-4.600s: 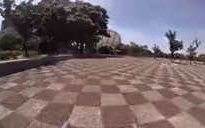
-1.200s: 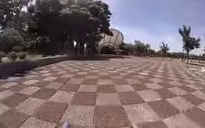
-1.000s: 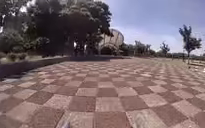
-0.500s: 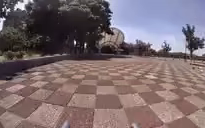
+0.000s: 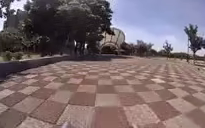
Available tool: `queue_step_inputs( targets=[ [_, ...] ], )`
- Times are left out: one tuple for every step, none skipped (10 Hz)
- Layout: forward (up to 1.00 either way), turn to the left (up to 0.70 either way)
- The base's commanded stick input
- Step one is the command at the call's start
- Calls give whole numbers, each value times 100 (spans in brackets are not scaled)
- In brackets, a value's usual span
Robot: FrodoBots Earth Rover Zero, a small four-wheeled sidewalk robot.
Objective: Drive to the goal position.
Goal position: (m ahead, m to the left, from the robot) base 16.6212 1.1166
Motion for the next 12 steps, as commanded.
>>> queue_step_inputs(
  targets=[
    [70,0],
    [70,0],
    [70,0],
    [70,0],
    [70,0],
    [70,0],
    [70,0],
    [70,0],
    [70,0],
    [70,0],
    [70,0],
    [70,0]
  ],
)
